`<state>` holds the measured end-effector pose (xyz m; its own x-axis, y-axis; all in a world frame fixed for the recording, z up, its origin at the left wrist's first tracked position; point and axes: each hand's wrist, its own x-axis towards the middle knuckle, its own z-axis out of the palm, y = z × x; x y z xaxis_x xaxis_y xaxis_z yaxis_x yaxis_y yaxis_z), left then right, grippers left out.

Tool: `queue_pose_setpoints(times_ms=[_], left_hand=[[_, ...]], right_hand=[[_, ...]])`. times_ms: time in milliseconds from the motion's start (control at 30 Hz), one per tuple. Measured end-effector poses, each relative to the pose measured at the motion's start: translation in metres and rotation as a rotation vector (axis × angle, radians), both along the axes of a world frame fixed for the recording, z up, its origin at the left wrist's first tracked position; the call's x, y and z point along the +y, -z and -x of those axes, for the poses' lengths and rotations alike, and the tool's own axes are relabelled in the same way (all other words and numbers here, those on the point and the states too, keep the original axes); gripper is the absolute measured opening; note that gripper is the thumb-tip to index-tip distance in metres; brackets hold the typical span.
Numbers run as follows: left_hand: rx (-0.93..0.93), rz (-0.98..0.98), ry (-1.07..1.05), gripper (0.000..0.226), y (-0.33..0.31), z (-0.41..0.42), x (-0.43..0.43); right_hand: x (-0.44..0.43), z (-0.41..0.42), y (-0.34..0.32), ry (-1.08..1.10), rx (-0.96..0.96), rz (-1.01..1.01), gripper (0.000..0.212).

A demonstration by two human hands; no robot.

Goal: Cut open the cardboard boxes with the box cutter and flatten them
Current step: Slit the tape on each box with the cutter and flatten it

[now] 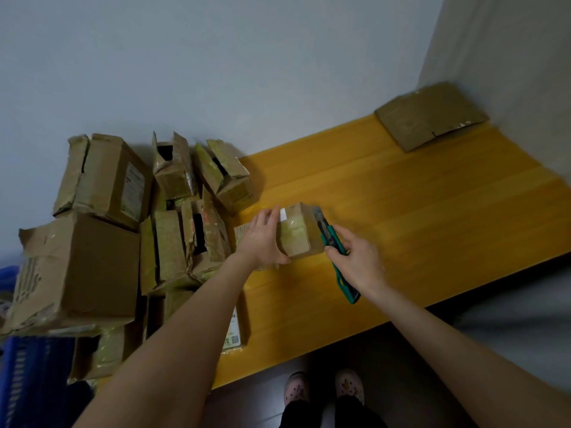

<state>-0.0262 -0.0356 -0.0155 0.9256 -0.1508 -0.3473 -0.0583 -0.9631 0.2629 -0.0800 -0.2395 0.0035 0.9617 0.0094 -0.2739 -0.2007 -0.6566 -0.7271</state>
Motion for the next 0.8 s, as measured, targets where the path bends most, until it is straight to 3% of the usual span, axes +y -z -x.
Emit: queue_pose_setpoints(times_ms=[467,800], left_hand=[[-0.013,0.003,0.007,0.123,0.003,-0.004,-0.003],[-0.026,-0.017,0.008,0.121,0.003,-0.002,-0.002]], right_hand=[[0.001,-0.008,-0.014,-0.199,-0.022,0.475,0.053],[0.001,-0.009,-0.014,-0.194,-0.002,0.48,0.053]])
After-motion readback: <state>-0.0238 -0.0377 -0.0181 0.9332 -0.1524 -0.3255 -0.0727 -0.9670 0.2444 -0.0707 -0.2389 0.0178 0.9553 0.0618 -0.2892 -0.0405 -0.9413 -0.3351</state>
